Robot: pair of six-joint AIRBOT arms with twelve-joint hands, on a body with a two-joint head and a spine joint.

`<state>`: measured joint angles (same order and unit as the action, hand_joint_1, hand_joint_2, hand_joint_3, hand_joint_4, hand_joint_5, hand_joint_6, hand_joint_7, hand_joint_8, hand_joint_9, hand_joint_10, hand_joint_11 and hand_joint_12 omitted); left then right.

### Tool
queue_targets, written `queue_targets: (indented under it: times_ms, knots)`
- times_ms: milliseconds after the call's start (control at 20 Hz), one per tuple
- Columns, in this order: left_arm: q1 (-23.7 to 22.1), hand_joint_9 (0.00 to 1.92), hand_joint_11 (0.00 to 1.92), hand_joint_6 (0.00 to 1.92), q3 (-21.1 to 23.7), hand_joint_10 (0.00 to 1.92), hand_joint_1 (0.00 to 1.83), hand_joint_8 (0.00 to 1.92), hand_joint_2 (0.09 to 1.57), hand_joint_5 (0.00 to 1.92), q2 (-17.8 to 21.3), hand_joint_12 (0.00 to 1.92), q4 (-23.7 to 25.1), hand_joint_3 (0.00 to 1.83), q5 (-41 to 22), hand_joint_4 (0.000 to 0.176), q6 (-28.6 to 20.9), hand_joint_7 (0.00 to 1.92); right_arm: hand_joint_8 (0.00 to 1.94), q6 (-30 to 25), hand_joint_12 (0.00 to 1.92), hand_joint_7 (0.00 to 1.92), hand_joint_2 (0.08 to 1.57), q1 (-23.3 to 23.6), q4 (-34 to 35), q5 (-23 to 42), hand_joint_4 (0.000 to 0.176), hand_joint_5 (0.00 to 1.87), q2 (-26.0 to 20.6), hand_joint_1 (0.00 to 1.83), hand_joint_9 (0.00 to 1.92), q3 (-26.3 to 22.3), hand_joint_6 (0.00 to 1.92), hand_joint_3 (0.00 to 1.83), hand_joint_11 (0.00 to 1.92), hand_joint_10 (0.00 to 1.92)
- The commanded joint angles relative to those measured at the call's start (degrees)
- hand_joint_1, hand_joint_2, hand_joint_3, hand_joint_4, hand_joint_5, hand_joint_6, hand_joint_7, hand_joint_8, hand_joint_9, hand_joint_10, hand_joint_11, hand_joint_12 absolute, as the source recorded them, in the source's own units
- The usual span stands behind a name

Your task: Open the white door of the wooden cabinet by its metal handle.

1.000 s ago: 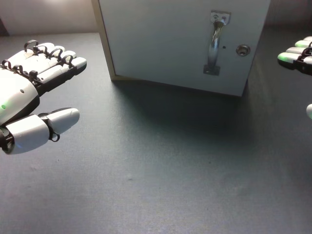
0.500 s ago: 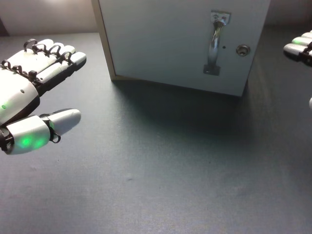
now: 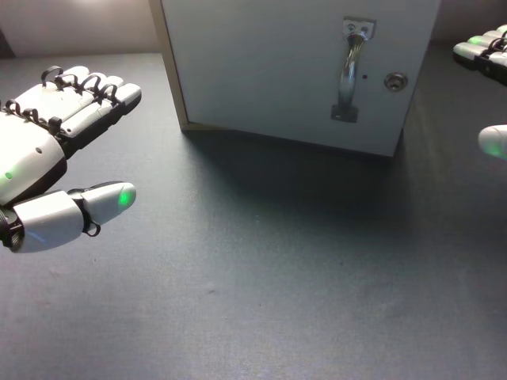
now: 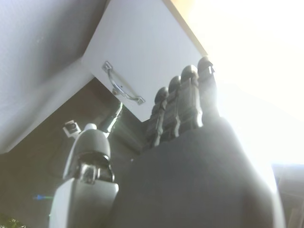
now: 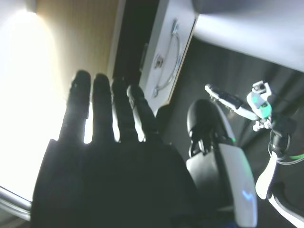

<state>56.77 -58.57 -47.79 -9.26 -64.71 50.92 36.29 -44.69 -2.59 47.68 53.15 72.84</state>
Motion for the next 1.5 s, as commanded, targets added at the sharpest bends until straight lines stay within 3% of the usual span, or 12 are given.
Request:
queue_targets:
  times_ms: [0,750,1100,1300,1450]
  knots:
    - [-0.4,0.0,0.0,0.0,-0.4,0.0,0.0,0.0,1.36,0.0,-0.2,0.0,-0.3,0.0,-6.5,0.0,-0.2,0.0,0.0,0.2,0.0,0.0,1.3,1.2,1.7,5.4,0.0,0.0,0.0,0.0,0.0,0.6,0.0,0.0,0.0,0.0]
    - [-0.4,0.0,0.0,0.0,-0.9,0.0,0.0,0.0,1.37,0.01,-1.0,0.0,-0.1,0.0,-6.1,0.0,-0.9,0.0,0.0,0.4,0.0,0.0,1.29,6.6,-0.8,3.8,0.0,0.0,2.9,0.0,0.0,2.5,0.0,0.0,0.0,0.0]
    - [0.1,0.01,0.01,0.01,-0.9,0.0,0.0,0.0,1.47,0.06,-1.0,0.0,-0.2,0.03,-6.6,0.0,-1.8,0.01,0.0,0.4,0.0,0.0,1.33,6.6,-3.0,5.1,0.0,0.0,1.8,0.0,0.0,-0.3,0.0,0.01,0.0,0.0]
    - [0.3,0.02,0.01,0.01,-0.8,0.0,0.0,0.0,1.47,0.05,-1.0,0.0,-0.2,0.02,-7.1,0.0,-2.3,0.02,0.0,0.4,0.0,0.0,1.44,6.6,-3.6,6.3,0.0,0.0,1.2,0.0,0.0,-1.6,0.0,0.02,0.0,0.0]
    - [0.3,0.01,0.0,0.0,-0.7,0.0,0.0,0.0,1.46,0.05,-1.0,0.0,-0.2,0.01,-7.4,0.0,-2.3,0.01,0.0,0.4,0.0,0.0,1.41,6.3,-4.4,7.5,0.0,0.0,0.5,0.0,0.0,-3.0,0.0,0.01,0.0,0.0]
